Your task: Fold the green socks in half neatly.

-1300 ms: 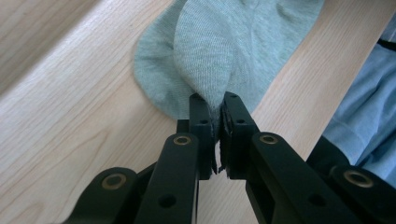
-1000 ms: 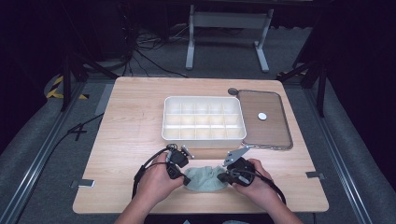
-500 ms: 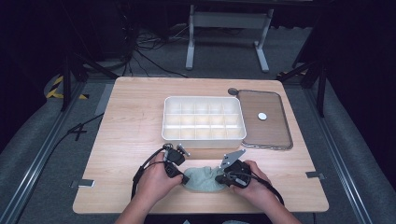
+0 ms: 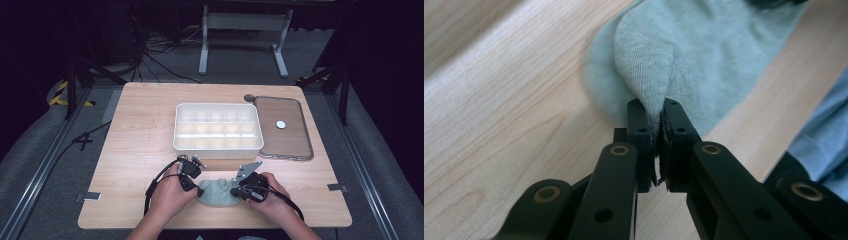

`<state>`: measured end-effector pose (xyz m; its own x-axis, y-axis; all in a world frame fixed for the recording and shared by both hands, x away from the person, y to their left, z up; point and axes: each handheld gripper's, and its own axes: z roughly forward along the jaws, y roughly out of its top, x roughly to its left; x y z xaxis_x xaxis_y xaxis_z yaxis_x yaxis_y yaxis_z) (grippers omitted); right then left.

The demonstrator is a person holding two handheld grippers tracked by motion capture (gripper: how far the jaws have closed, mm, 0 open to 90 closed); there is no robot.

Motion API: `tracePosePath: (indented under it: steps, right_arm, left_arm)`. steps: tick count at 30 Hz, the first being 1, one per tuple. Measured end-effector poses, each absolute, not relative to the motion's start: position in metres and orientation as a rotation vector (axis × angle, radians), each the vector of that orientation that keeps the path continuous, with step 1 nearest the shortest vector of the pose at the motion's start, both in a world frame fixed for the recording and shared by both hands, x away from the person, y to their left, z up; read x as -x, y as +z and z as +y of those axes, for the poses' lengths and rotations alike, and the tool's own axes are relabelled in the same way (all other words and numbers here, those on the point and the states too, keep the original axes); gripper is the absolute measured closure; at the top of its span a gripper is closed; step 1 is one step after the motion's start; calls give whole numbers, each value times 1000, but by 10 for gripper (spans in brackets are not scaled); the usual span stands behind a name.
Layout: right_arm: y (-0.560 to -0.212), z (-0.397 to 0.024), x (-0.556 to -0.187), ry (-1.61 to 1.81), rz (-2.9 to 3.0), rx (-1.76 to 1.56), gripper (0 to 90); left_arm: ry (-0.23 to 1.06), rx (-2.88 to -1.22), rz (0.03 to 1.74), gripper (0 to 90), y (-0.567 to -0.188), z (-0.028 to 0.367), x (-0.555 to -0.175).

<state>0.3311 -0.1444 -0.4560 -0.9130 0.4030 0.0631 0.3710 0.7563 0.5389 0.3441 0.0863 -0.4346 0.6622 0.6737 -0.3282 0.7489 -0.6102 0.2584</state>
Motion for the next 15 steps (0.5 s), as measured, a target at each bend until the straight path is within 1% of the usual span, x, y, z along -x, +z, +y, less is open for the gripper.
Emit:
tracePosePath:
  steps: [9,10,13,15]
  right_arm:
    - [-456,-144,-330,868,2886,-639,900]
    - [-456,-145,-330,869,2885,-641,900]
    - [-456,-145,-330,879,2885,-648,900]
    - [-456,-145,-330,879,2884,-647,900]
  left_arm:
    - [-204,-2536,1106,846,-430,82,-344]
    - [-210,-2527,1121,822,-432,82,-345]
    - [-219,-2522,1163,692,-438,82,-347]
    - [-226,-2521,1171,661,-441,81,-348]
